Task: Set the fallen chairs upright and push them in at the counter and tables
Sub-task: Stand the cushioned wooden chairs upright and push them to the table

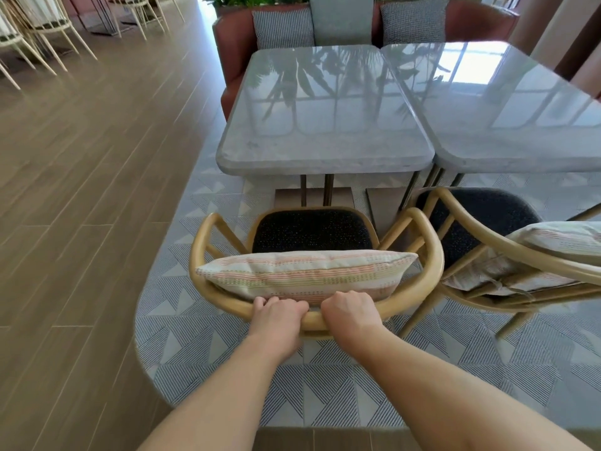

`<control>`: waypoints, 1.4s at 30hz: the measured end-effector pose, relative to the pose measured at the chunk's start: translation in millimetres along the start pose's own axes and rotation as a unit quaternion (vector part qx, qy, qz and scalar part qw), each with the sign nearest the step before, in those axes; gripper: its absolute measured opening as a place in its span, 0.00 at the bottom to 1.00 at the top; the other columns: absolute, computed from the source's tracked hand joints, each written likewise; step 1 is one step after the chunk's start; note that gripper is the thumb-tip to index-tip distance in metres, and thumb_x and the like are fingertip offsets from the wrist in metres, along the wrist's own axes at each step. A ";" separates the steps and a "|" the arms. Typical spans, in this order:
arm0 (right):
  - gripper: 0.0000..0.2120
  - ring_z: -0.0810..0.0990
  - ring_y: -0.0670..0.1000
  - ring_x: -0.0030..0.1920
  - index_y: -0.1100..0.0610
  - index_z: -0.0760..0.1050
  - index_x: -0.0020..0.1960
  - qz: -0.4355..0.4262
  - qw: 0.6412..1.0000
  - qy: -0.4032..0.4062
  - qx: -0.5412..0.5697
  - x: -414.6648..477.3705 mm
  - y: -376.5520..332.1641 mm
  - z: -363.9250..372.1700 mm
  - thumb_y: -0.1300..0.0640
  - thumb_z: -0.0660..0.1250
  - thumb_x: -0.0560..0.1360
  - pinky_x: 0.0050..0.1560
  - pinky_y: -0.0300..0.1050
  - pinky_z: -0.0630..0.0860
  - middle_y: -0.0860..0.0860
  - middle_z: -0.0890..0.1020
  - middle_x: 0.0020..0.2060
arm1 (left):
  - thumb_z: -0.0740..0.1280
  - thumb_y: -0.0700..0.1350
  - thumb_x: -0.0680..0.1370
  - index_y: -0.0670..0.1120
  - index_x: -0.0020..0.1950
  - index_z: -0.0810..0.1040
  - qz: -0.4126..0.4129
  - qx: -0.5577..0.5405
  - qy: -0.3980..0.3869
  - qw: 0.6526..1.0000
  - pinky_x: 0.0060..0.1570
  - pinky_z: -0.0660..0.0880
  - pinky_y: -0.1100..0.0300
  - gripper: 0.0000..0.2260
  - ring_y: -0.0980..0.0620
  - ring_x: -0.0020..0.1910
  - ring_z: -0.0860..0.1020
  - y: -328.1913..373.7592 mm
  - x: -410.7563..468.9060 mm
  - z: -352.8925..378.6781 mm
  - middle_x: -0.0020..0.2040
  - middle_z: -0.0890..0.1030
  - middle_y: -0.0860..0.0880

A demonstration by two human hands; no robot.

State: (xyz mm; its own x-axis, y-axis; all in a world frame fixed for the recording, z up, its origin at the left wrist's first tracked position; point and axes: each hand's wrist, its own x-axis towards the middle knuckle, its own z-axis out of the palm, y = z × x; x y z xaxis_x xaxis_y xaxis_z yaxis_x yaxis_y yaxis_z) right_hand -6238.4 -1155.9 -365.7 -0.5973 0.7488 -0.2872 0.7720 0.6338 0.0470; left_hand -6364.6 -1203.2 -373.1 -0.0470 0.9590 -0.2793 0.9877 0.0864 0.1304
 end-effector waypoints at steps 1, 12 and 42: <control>0.10 0.81 0.56 0.49 0.57 0.78 0.51 -0.001 1.000 0.000 0.002 0.1 -0.8 1.6 0.66 0.61 0.75 0.40 0.46 0.68 0.53 0.82 0.48 | 0.63 0.35 0.69 0.53 0.46 0.70 -0.003 -0.003 -0.001 1.000 0.56 0.61 0.51 0.14 0.47 0.53 0.71 -0.1 -0.7 0.5 0.50 0.77 0.53; 0.10 0.80 0.56 0.50 0.58 0.78 0.52 0.007 1.000 -0.010 -0.003 5.3 -9.2 0.9 0.65 0.60 0.76 0.41 0.47 0.69 0.53 0.82 0.48 | 0.64 0.35 0.69 0.53 0.43 0.69 -0.013 -0.003 -0.004 1.000 0.54 0.59 0.51 0.13 0.48 0.52 0.69 -6.1 -5.4 -3.6 0.47 0.76 0.54; 0.08 0.79 0.54 0.44 0.52 0.76 0.51 0.081 0.967 0.168 0.172 -156.1 303.7 13.9 0.53 0.62 0.75 0.40 0.47 0.74 0.50 0.80 0.45 | 0.63 0.48 0.74 0.57 0.58 0.76 0.008 -0.285 0.084 0.955 0.48 0.77 0.54 0.14 0.54 0.49 0.77 334.0 57.9 -27.6 0.51 0.79 0.56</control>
State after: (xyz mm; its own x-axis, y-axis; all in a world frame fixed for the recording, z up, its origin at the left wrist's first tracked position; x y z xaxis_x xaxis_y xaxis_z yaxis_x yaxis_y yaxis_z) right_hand -5907.6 -1083.1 -319.9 -0.4544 0.8904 0.0262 0.8540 0.4438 -0.2716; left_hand -6041.6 -1111.4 -319.4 -0.1024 0.9872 -0.1224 0.7487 0.1574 0.6439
